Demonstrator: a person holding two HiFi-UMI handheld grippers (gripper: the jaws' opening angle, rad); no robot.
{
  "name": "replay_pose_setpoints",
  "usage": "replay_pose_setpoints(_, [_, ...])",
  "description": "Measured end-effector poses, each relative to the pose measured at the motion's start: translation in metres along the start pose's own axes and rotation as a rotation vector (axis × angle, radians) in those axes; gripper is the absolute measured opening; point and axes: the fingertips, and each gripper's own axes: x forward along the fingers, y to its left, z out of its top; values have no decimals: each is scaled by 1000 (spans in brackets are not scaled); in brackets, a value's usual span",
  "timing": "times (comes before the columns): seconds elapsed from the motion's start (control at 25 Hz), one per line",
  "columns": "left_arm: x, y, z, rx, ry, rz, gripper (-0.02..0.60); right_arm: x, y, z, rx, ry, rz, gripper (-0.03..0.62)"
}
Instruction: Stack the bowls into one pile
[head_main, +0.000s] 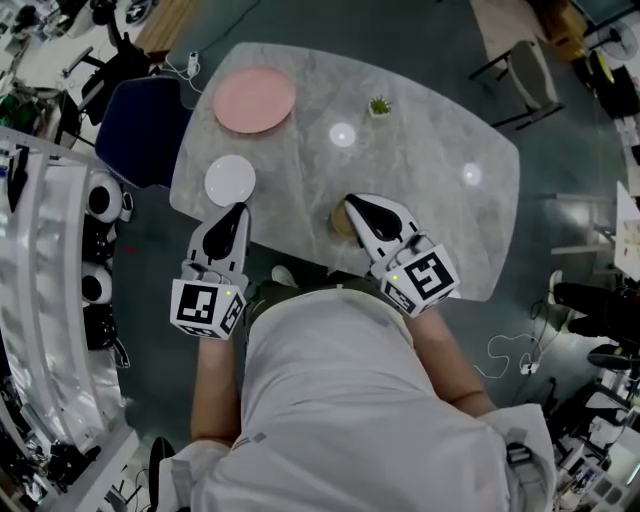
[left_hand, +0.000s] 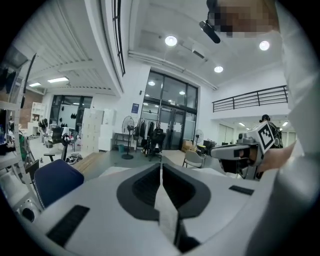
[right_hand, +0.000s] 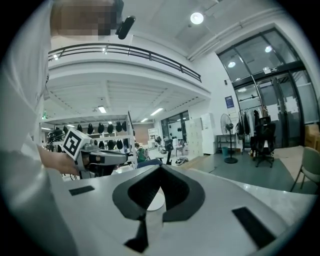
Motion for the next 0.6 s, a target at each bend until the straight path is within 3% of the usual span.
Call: replay_pose_setpoints(0.6, [-4,-7,6,1,-37,-28,-3,7,5,-11,-20,28,7,8])
